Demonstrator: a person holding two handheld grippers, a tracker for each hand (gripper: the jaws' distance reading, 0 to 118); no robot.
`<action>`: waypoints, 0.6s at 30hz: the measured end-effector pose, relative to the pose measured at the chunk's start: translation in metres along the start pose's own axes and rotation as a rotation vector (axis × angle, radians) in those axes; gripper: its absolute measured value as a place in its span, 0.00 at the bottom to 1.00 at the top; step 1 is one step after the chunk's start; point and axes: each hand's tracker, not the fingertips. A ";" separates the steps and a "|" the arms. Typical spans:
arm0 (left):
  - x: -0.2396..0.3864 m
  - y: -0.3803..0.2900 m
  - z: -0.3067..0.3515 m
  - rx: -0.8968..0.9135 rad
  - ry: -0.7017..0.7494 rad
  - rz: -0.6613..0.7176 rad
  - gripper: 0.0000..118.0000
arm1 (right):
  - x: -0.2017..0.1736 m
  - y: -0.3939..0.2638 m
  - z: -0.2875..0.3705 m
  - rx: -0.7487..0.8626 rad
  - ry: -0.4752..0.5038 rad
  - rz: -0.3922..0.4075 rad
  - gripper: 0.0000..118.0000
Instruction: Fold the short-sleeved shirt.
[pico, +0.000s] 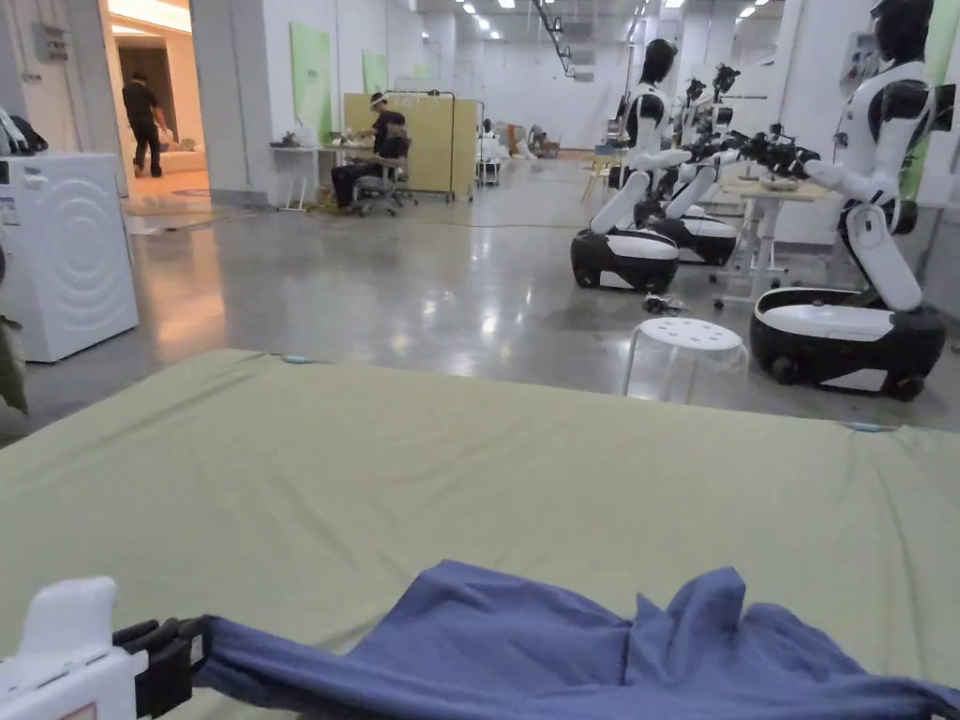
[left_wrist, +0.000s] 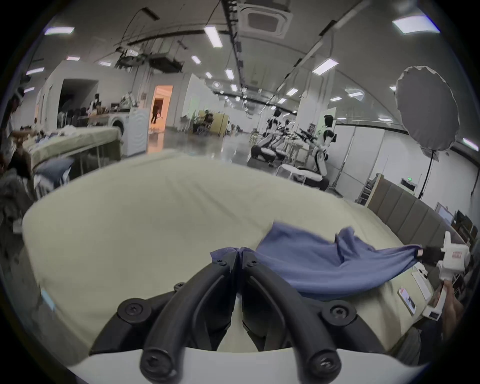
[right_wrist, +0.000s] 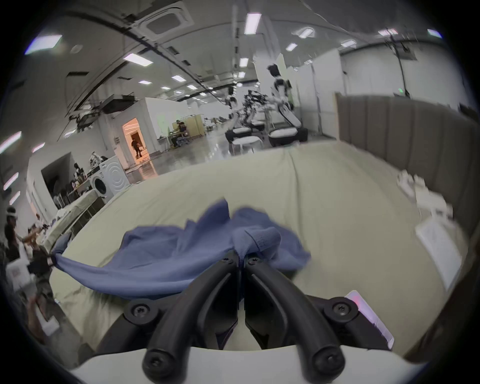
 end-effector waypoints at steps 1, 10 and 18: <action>0.004 -0.016 0.015 -0.014 0.012 0.004 0.04 | 0.003 -0.019 0.012 -0.033 0.010 -0.018 0.03; 0.008 -0.089 0.076 -0.144 0.045 -0.026 0.04 | 0.016 -0.110 0.053 -0.179 -0.079 0.003 0.03; 0.001 -0.095 0.077 -0.099 -0.013 -0.041 0.36 | 0.021 -0.115 0.052 -0.163 -0.131 0.117 0.33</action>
